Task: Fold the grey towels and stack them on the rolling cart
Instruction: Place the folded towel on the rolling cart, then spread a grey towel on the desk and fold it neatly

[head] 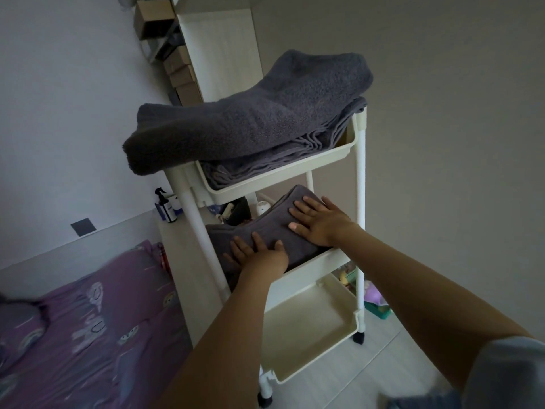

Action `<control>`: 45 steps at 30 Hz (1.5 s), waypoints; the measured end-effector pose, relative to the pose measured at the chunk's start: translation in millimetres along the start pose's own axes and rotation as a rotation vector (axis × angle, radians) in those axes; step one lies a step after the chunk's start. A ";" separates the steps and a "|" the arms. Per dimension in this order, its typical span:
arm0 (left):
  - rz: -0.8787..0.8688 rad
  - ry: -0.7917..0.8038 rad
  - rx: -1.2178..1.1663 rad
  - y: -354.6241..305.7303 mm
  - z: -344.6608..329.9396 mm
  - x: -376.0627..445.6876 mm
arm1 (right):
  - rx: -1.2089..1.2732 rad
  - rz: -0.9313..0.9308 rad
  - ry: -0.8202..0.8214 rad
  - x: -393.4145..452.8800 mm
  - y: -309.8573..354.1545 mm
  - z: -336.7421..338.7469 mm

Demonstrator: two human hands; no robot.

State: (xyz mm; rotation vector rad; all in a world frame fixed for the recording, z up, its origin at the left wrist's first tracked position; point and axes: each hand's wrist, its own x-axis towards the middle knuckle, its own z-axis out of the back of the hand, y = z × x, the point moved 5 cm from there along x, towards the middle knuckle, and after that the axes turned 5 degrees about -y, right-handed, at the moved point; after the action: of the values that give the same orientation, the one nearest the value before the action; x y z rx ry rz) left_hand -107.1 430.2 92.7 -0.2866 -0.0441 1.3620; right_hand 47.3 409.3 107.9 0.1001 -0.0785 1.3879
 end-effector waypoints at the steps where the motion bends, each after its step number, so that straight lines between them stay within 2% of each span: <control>1: 0.009 0.001 -0.012 1.2 -1.3 2.0 | -0.009 -0.005 0.011 -0.2 0.1 -0.6; 7: -0.030 -0.006 -0.064 1.5 0.5 -0.9 | -0.046 -0.006 -0.004 -3.7 3.1 2.3; 12: -0.149 -0.241 -0.231 -1.2 25.2 -22.8 | 0.183 -0.024 -0.183 -26.8 10.5 19.2; 14: -0.228 -0.301 -0.312 -3.8 31.3 -39.8 | 0.282 -0.046 -0.299 -45.8 14.2 24.9; 19: -0.499 -0.326 -0.553 -8.7 25.3 -99.5 | 0.418 -0.169 -0.606 -132.8 28.3 31.0; 22: -0.690 -0.328 -0.679 -9.0 10.1 -145.6 | 0.462 -0.340 -0.650 -202.6 31.7 12.6; 27: -0.865 -0.107 -0.728 -15.0 -51.6 -203.7 | 0.455 -0.723 -0.650 -324.3 28.0 -36.5; 29: -0.927 0.000 -0.696 -17.2 -88.0 -222.9 | 0.426 -0.815 -0.638 -368.4 30.7 -54.6; 33: -0.918 0.223 -0.616 -16.4 -158.0 -253.7 | 0.405 -1.024 -0.582 -447.2 34.5 -93.6; 37: -0.946 0.352 -0.564 -20.7 -208.5 -284.1 | 0.432 -1.283 -0.488 -507.7 34.3 -136.4; 40: -0.937 0.403 -0.496 -24.8 -245.0 -302.1 | 0.447 -1.387 -0.405 -537.3 31.7 -165.8; 45: -0.938 0.474 -0.390 -22.7 -286.2 -316.6 | 0.343 -1.397 -0.341 -560.9 22.8 -189.6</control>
State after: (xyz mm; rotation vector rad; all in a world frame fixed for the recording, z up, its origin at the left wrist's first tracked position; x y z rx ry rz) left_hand -96.2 69.0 -135.5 -0.7956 -0.0399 0.3231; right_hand -77.0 -112.4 -144.0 0.5595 -0.0336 -0.0348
